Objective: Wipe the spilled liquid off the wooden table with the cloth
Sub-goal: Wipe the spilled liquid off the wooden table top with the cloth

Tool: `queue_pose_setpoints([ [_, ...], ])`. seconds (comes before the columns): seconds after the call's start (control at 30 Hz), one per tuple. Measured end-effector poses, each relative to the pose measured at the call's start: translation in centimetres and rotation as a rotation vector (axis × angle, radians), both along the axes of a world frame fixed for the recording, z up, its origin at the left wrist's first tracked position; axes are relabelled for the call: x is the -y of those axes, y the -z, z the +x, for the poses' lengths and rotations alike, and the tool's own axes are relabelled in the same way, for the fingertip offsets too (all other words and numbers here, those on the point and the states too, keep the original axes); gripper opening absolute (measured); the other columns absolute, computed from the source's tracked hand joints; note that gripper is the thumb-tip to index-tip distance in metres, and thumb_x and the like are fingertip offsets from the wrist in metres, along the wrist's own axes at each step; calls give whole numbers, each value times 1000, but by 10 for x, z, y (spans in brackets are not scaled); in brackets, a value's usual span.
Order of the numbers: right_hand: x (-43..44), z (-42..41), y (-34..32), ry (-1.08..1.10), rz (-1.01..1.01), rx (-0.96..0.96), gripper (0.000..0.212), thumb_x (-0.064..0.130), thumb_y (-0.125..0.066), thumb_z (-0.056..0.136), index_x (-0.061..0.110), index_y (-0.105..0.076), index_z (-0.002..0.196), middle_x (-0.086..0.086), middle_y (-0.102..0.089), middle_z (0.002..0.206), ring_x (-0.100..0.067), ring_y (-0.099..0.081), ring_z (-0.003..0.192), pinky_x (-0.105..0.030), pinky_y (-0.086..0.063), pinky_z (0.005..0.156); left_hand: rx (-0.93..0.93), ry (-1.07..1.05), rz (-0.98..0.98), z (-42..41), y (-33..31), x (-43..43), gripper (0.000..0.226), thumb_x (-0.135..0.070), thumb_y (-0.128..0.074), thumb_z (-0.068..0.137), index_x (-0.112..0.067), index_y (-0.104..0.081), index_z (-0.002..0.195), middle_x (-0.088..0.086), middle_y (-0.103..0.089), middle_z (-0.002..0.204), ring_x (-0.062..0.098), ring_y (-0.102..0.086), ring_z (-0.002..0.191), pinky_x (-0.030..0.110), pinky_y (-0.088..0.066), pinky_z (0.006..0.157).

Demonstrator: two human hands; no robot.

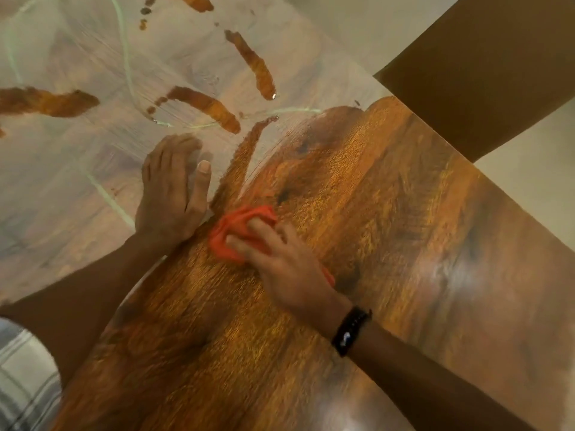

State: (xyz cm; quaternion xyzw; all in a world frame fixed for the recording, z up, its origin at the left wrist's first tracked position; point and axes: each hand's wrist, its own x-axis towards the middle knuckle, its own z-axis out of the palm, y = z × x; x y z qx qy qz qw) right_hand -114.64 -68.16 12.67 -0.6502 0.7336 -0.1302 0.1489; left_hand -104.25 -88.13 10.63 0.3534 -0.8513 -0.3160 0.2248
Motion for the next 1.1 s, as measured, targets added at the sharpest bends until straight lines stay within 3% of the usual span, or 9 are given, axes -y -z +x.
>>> queue_pose_setpoints([
  [0.1,-2,-45,-5,-82,1,-54,49,14,-50,96,35,-50,140,0,-44,147,-28,-47,110,-38,-48,90,-21,12,3,1,3,1,58,-48,-23,105,-7,-48,137,14,-49,144,28,-37,142,49,-24,120],
  [0.27,46,-197,-12,539,-3,-114,47,13,-44,100,34,-51,141,-7,-35,154,-33,-39,127,-39,-40,101,-37,19,-4,1,5,1,59,-50,-22,106,-7,-49,135,14,-51,141,29,-40,139,50,-27,119],
  [0.37,86,-219,-13,696,-12,-88,41,19,-46,101,30,-53,140,-9,-36,152,-34,-38,132,-40,-36,110,-44,11,20,1,5,2,55,-46,-25,106,-6,-49,135,14,-51,141,29,-40,139,49,-27,119],
  [0.53,109,-119,-5,389,-81,-63,43,18,-47,101,34,-53,140,-5,-33,153,-29,-35,125,-34,-37,104,-96,2,56,1,0,0,52,-37,-28,105,0,-50,134,17,-51,139,27,-42,136,48,-30,118],
  [0.67,55,-10,-2,31,-81,-58,48,18,-57,95,36,-49,139,-2,-39,146,-28,-41,113,-45,-51,92,-112,-3,64,1,-4,0,52,-34,-28,105,2,-48,137,18,-50,141,27,-41,137,46,-31,118],
  [0.77,24,-11,-5,-160,17,-17,50,19,-49,95,35,-46,143,-2,-41,147,-28,-44,109,-44,-50,88,-83,4,84,2,-3,-1,54,-34,-27,105,2,-47,140,18,-48,144,30,-40,141,51,-31,118],
  [0.83,33,-63,-8,-43,-21,-29,47,17,-45,97,33,-50,140,-2,-43,146,-29,-45,111,-41,-48,90,-72,12,103,3,-3,-1,55,-36,-27,105,1,-47,140,17,-49,145,30,-39,142,52,-31,117],
  [1.0,67,-251,-15,638,-10,-122,48,10,-43,100,32,-51,142,-9,-34,152,-36,-37,128,-40,-36,107,-76,36,85,3,0,-1,51,-36,-27,106,-3,-49,139,15,-50,144,27,-38,143,54,-31,117],
  [1.1,85,-283,-16,940,11,-85,43,18,-41,103,31,-52,142,-8,-35,149,-34,-34,131,-40,-32,110,-54,39,86,3,1,0,49,-36,-27,106,-6,-48,140,14,-49,145,26,-36,144,55,-30,118],
])
